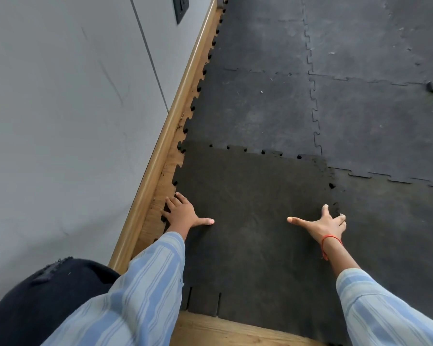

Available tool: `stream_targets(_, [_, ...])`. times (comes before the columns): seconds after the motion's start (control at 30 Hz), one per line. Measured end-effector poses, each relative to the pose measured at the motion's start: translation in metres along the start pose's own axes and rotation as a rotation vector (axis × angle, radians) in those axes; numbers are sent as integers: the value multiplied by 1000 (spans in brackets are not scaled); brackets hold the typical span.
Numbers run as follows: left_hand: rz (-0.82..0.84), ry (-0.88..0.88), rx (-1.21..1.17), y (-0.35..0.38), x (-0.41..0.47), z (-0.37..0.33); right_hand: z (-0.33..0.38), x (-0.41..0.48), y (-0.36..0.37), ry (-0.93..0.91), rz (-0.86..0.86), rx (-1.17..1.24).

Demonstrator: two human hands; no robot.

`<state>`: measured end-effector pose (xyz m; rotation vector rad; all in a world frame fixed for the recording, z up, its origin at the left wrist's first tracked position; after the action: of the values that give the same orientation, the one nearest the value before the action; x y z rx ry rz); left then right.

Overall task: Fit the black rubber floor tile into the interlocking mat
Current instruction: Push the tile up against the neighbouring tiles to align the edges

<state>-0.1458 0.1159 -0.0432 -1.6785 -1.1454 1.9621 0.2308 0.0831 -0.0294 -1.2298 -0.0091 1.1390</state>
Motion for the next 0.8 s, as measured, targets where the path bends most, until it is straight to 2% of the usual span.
stream_targets(0.5, [14,-57,26,-4,-7,20,-4,-8,12,-9,-15,166])
stream_targets(0.8, [53,-122,-5,2,-9,20,-3,-16,10,12,-23,141])
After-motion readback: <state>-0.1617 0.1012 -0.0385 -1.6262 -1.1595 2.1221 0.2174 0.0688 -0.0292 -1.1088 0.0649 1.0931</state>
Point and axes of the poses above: each hand's wrist, its own x-axis towards the middle knuckle, its own y-axis out of the palm, z = x × y, the point moved 5 cm from there along x, towards the middle knuckle, and after that the axes turned 2 degrees about z, right-handed, at the moved point
